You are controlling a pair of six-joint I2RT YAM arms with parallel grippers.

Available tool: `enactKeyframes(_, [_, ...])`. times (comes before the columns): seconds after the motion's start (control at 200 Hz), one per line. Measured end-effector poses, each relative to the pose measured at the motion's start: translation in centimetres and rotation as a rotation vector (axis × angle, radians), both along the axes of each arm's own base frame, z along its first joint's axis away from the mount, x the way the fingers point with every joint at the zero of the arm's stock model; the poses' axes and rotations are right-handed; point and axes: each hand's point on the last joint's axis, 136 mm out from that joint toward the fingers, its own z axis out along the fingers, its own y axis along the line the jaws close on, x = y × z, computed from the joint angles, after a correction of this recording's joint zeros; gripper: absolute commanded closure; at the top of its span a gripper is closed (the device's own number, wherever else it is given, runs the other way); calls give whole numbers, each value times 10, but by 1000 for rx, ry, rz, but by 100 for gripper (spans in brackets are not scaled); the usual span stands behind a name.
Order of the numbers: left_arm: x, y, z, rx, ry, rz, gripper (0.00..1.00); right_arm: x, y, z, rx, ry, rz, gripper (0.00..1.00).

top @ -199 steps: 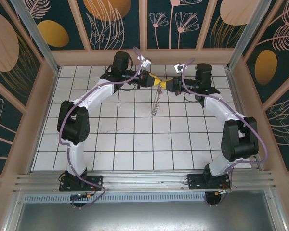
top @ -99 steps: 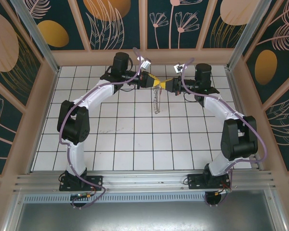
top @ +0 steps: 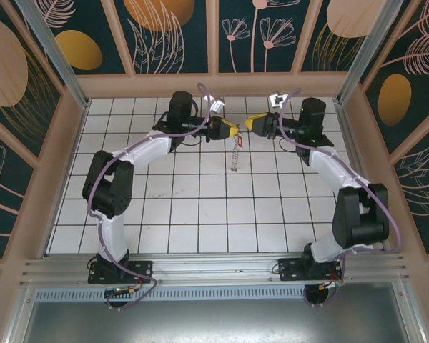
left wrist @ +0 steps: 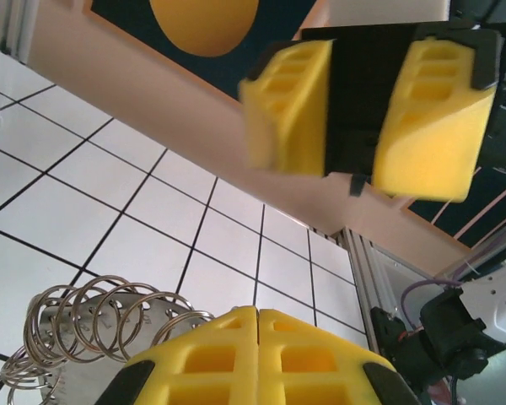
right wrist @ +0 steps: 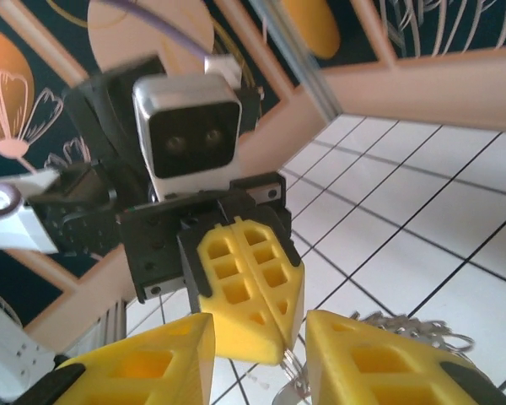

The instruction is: Put the keys on the keyring

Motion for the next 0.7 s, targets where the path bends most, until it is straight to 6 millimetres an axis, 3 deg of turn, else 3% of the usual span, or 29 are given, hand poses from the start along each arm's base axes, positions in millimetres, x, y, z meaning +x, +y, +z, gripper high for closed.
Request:
enactKeyframes(0.165, [-4, 7, 27, -64, -54, 52, 100, -18, -24, 16, 39, -59, -113, 61])
enactKeyframes(0.35, [-14, 16, 67, -163, -137, 97, 100, -29, -32, 8, 87, -43, -181, 58])
enactKeyframes(0.465, [-19, 21, 82, -220, -161, 113, 100, -30, -29, 1, 108, -12, -201, 54])
enactKeyframes(0.701, [-25, 22, 90, -269, -157, 117, 100, -42, -2, 6, 119, -36, -148, 51])
